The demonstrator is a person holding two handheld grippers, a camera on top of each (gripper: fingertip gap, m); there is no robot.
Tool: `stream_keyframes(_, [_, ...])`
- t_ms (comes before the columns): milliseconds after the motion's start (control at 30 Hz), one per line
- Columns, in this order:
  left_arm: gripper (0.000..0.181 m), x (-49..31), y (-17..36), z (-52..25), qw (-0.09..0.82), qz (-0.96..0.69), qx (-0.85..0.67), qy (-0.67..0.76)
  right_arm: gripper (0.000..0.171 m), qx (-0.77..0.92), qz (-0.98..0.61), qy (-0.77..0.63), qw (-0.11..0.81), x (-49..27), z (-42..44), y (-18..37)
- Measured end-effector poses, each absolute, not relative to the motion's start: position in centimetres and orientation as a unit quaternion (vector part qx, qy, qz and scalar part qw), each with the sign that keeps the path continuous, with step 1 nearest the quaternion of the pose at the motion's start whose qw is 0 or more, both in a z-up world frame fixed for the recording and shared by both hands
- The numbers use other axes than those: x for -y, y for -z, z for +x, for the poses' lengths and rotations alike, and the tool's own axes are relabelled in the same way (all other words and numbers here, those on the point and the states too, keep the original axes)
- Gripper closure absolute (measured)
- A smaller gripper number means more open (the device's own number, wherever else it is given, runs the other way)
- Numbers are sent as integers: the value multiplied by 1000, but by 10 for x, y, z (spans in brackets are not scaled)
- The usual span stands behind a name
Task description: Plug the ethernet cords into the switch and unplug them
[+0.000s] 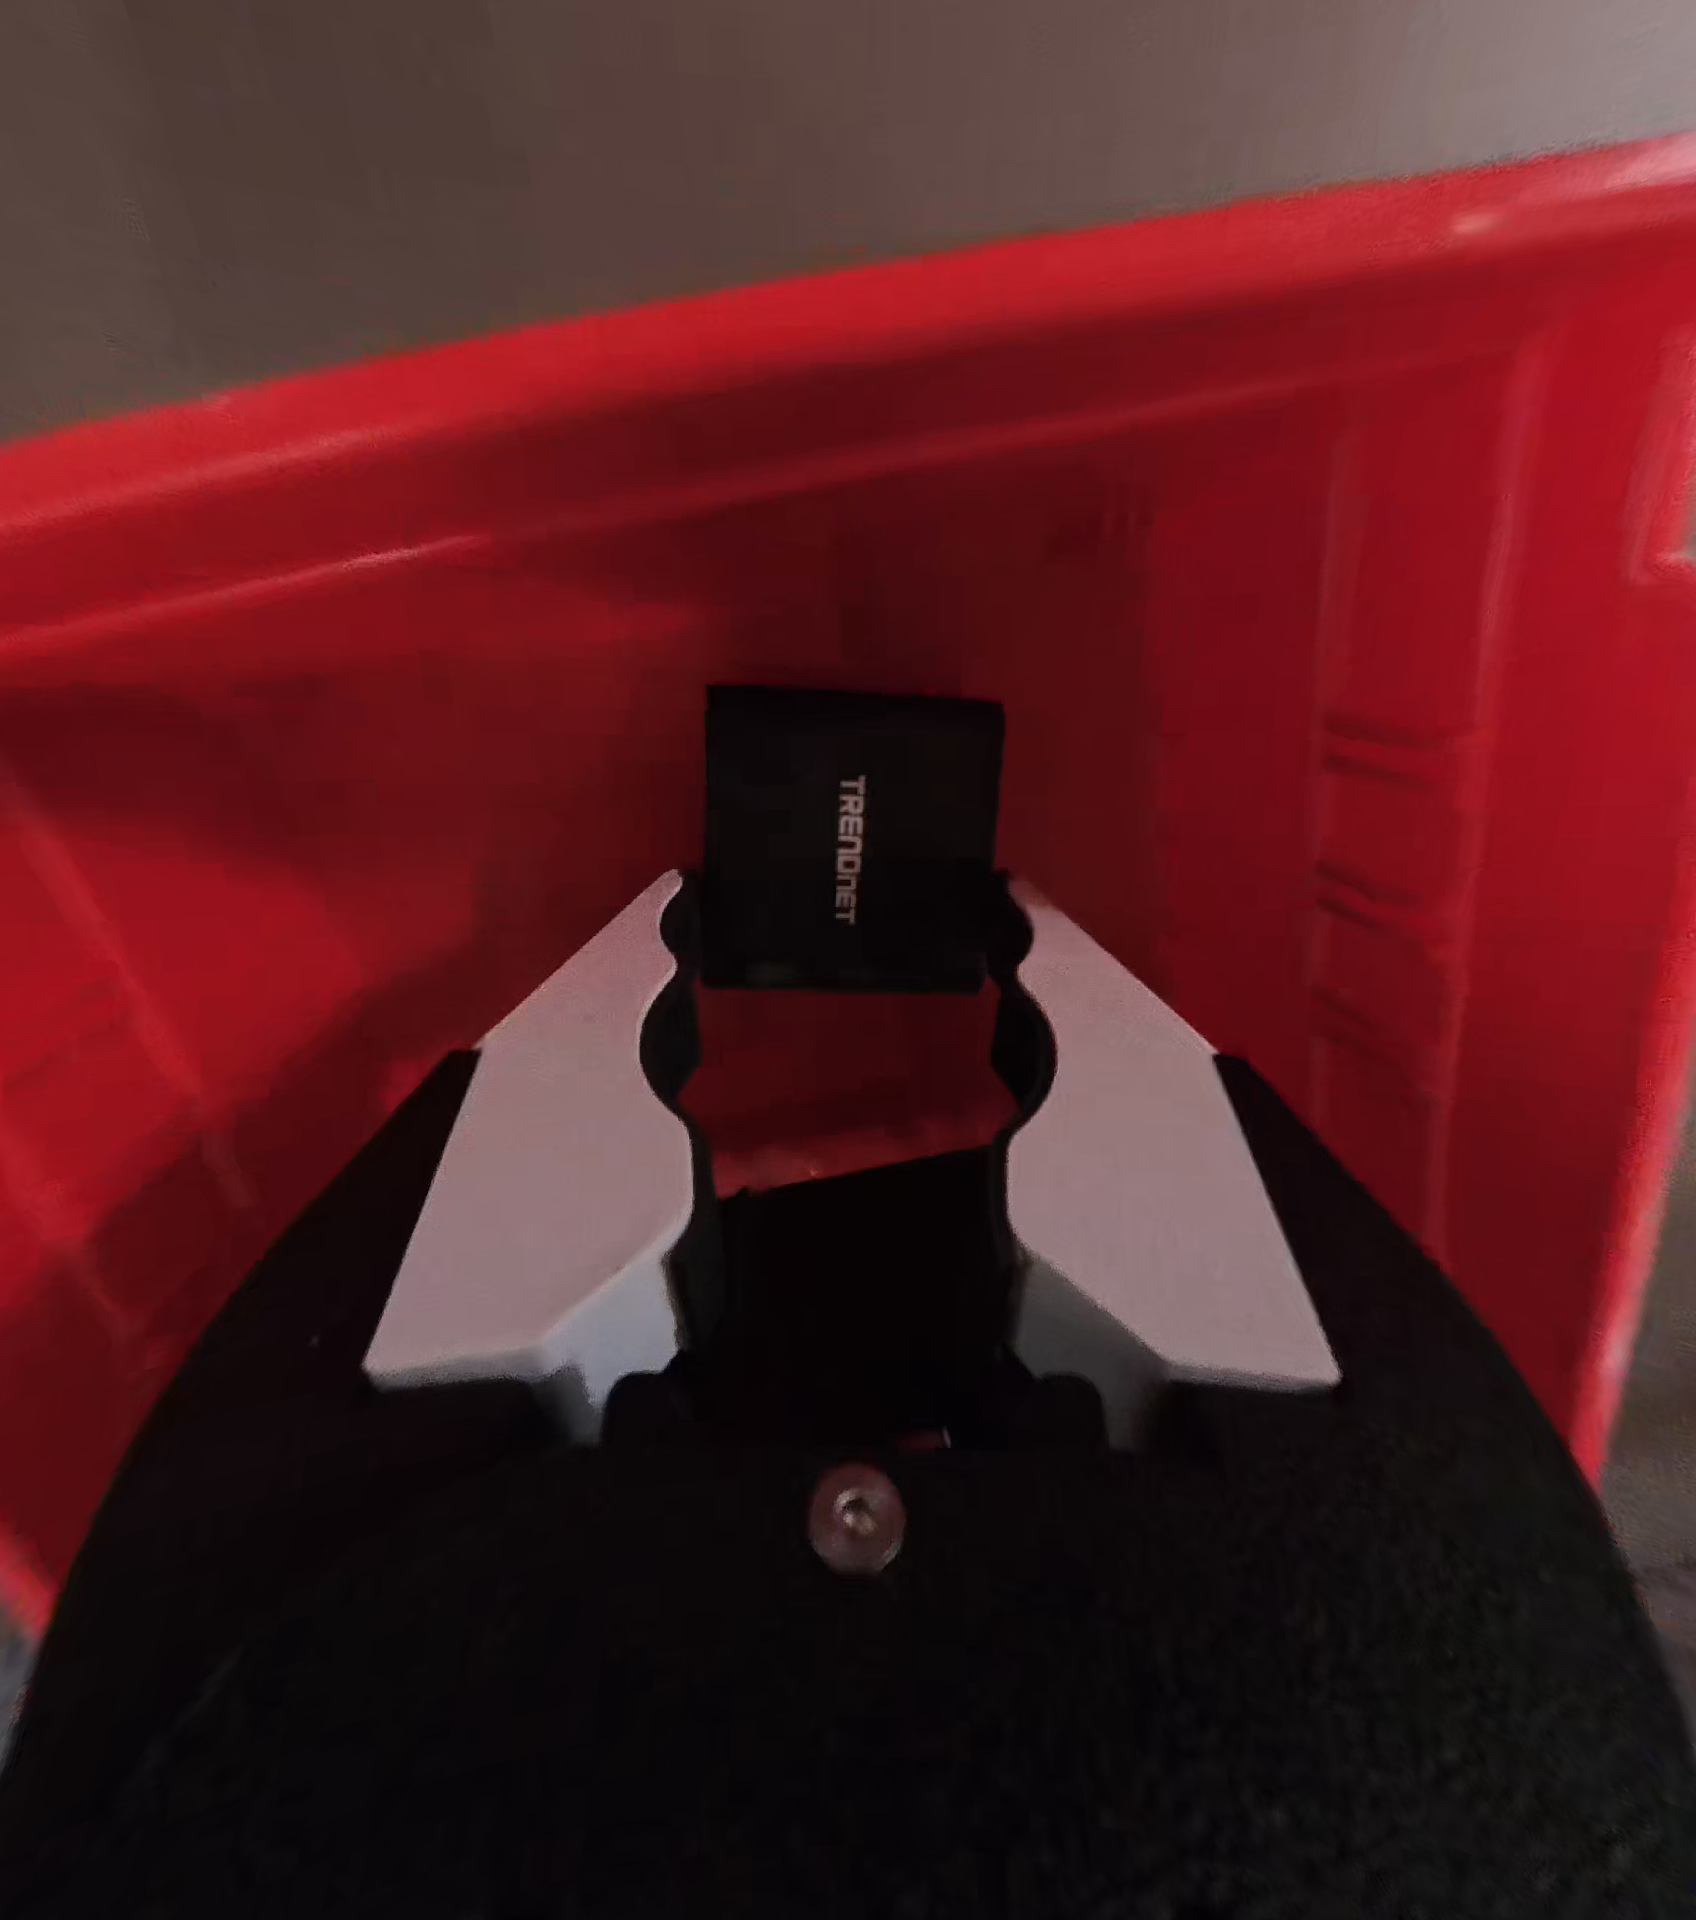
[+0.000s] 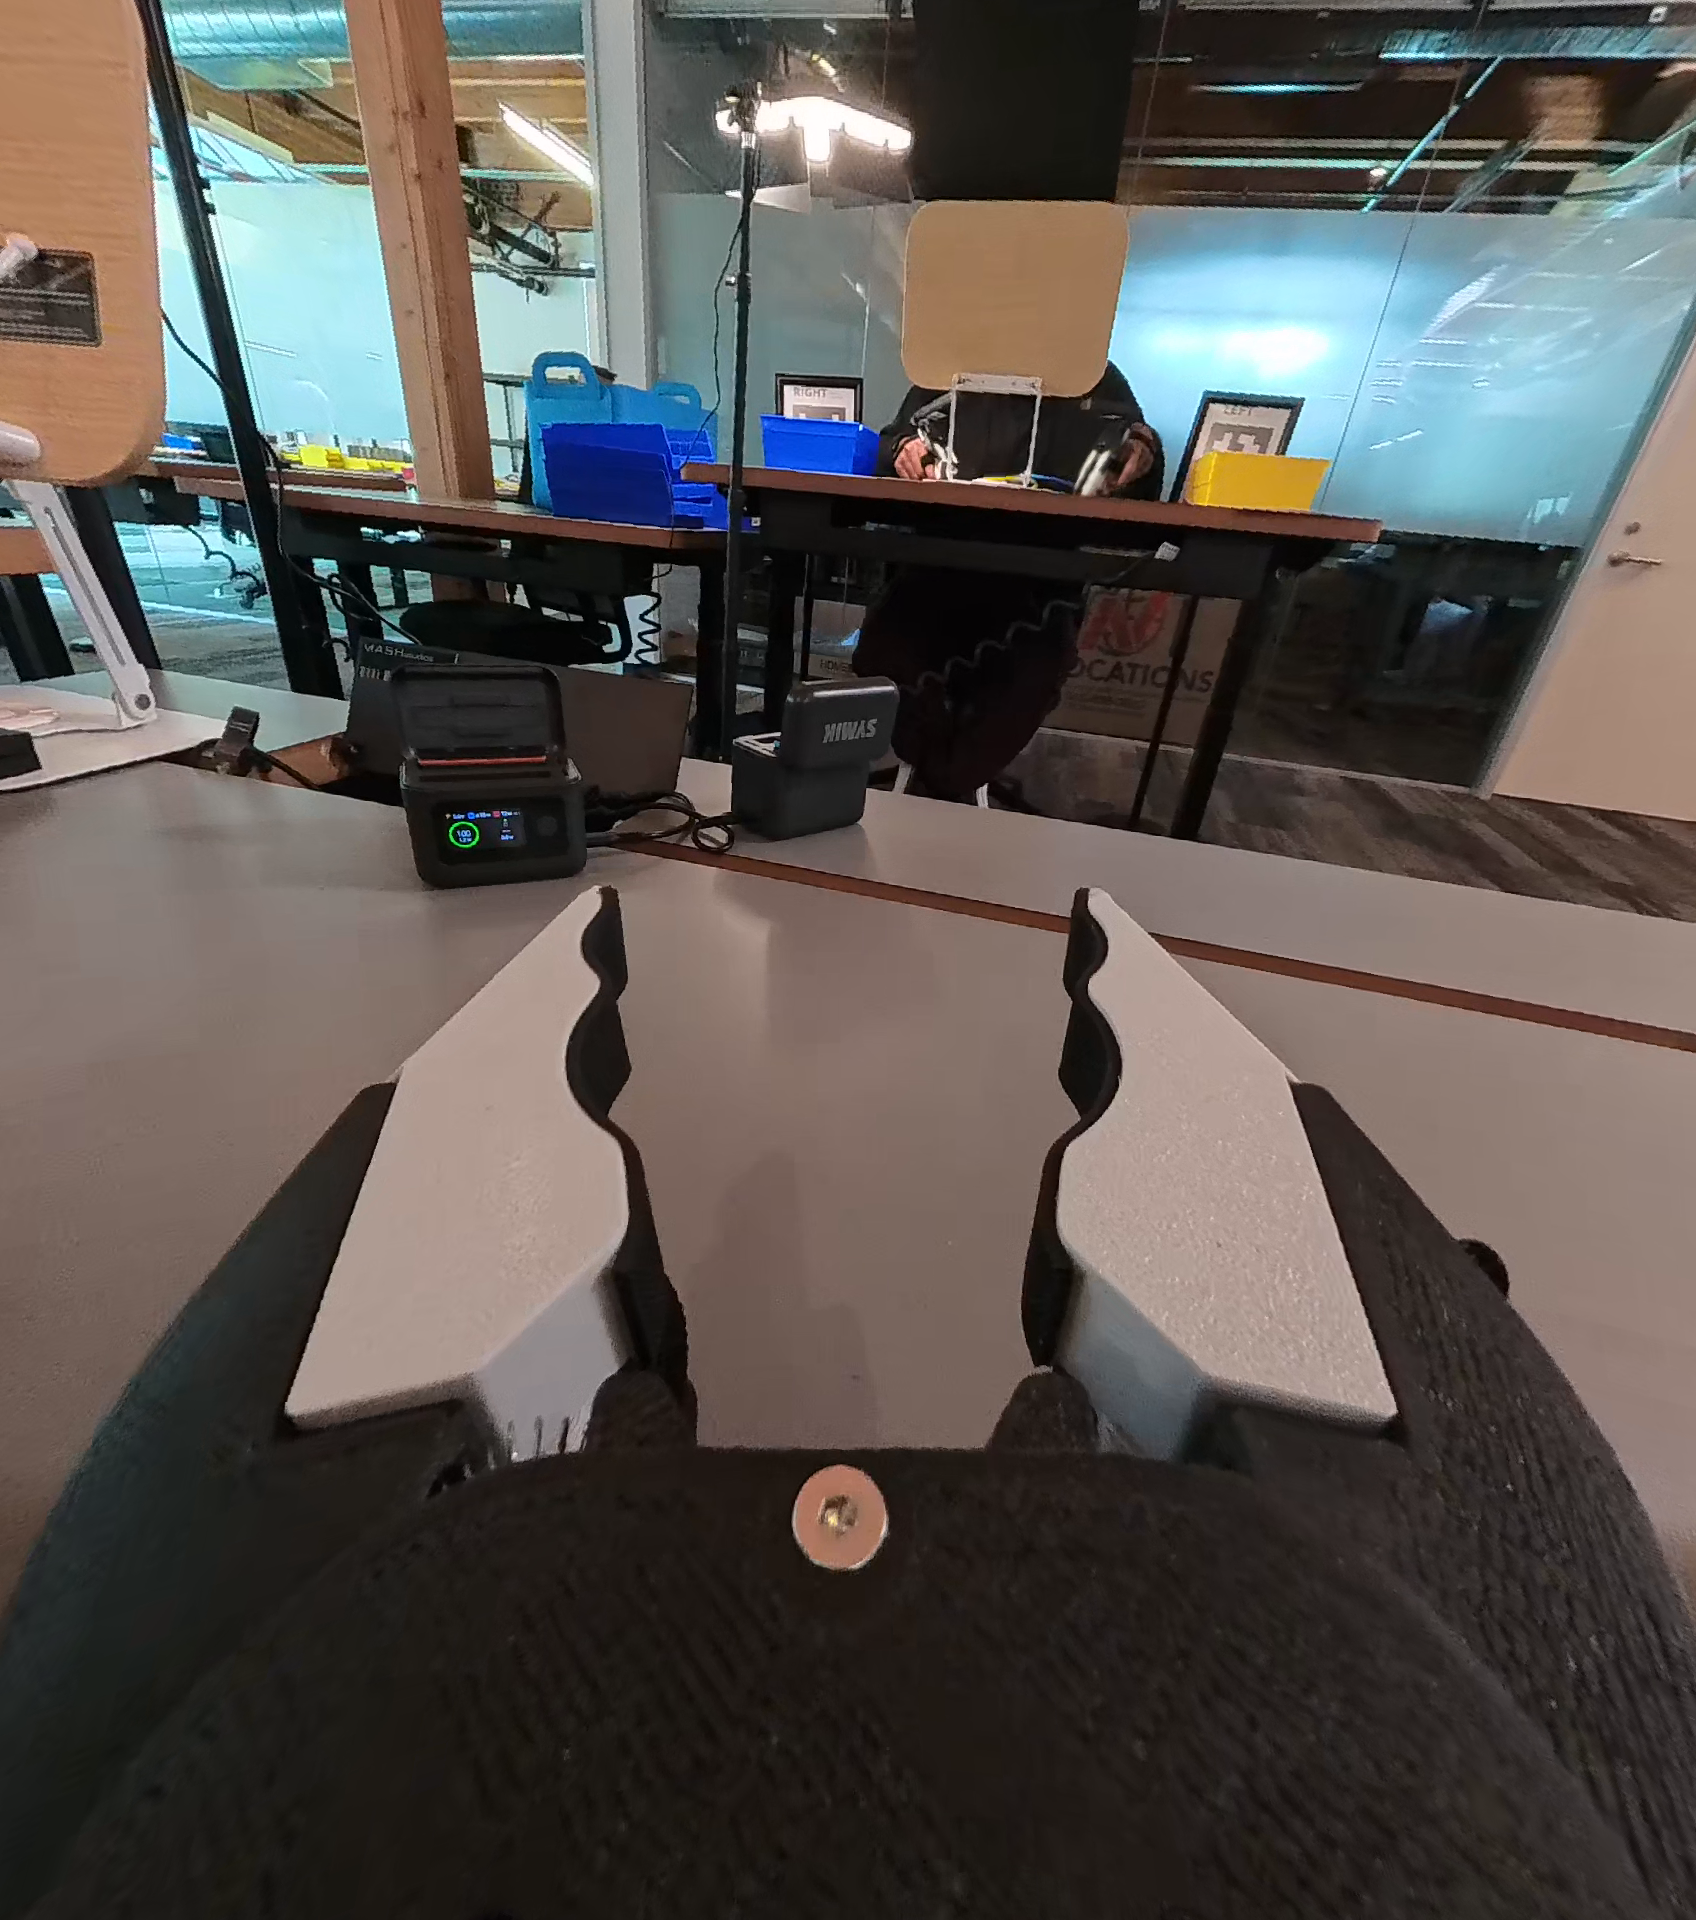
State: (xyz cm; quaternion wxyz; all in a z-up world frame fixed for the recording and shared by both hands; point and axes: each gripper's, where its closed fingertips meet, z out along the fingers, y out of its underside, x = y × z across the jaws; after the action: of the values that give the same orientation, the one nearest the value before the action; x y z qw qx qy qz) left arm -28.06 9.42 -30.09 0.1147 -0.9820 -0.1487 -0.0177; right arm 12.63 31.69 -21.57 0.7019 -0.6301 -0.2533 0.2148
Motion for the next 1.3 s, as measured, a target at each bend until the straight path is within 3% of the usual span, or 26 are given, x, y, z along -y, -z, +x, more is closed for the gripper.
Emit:
stream_keyframes(33, [128, -95, 288, -283, 137, -979, 148, 7, 86, 253, -629, -215, 703, -317, 126, 215])
stream_keyframes(233, [127, -112, 185, -269, 329, -933, 144, -4, 87, 251, -626, -217, 705, -317, 127, 213])
stream_keyframes(433, [128, -148, 129, -148, 430, -902, 17, 40, 88, 248, -618, -204, 717, -317, 133, 207])
stream_keyframes(533, [128, -171, 148, -80, 427, -902, -39, 58, 88, 242, -617, -191, 724, -320, 141, 204])
stream_keyframes(667, [128, -210, 213, -11, 387, -913, -79, 102, 89, 225, -622, -199, 723, -326, 148, 204])
stream_keyframes(867, [128, -255, 290, 22, 345, -927, -90, 113, 89, 219, -618, -198, 728, -328, 152, 201])
stream_keyframes(1267, [127, -270, 317, 27, 339, -930, -67, 123, 87, 212, -618, -222, 724, -332, 148, 203])
stream_keyframes(1300, [114, -269, 316, 28, 340, -929, -60, 130, 86, 210, -621, -225, 721, -332, 148, 206])
